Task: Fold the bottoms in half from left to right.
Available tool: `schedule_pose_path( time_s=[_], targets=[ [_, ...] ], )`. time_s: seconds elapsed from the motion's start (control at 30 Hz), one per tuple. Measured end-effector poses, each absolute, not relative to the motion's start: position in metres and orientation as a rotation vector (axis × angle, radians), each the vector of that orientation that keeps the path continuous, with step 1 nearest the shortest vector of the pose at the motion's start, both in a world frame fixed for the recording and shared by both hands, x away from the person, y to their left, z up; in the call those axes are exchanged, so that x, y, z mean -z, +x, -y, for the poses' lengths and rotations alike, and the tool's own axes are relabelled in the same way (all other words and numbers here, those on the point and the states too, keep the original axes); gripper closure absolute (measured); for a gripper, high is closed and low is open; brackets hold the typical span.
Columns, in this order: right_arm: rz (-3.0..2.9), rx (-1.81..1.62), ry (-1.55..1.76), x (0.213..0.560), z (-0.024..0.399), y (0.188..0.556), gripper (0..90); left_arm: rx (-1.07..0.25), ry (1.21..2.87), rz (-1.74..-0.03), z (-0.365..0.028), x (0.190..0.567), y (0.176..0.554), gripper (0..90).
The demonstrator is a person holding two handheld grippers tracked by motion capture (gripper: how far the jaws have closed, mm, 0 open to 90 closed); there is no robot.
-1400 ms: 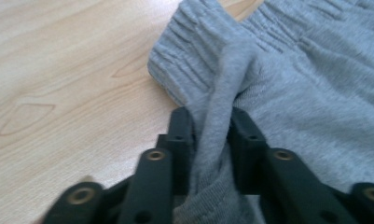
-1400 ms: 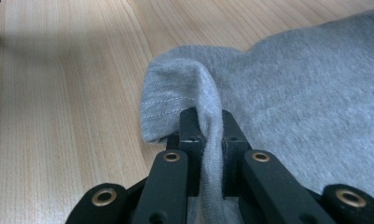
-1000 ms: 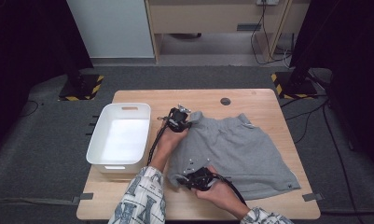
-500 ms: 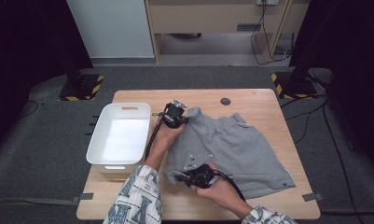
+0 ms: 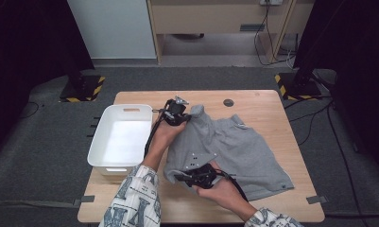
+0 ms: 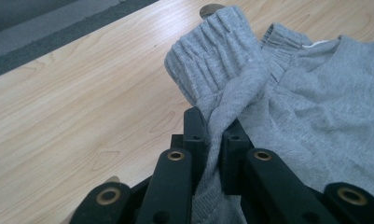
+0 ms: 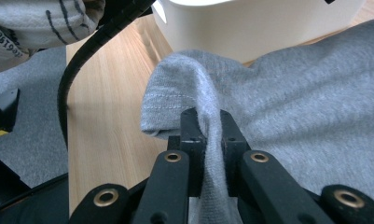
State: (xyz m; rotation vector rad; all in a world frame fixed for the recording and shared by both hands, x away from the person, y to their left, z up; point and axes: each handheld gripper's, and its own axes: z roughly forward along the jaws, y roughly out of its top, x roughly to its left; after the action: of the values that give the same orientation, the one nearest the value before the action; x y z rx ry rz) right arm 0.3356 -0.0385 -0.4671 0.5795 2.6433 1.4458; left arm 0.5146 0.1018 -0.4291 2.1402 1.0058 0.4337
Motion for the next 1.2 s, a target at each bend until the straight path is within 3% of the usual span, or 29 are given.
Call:
schedule_pose_path(
  time_s=[1.2],
  targets=[
    [-2.551,-1.584,0.537,0.424,-0.009,0.333,84.6,-0.475,2.087,-1.045,-0.158,0.389,0.512,84.2]
  ],
)
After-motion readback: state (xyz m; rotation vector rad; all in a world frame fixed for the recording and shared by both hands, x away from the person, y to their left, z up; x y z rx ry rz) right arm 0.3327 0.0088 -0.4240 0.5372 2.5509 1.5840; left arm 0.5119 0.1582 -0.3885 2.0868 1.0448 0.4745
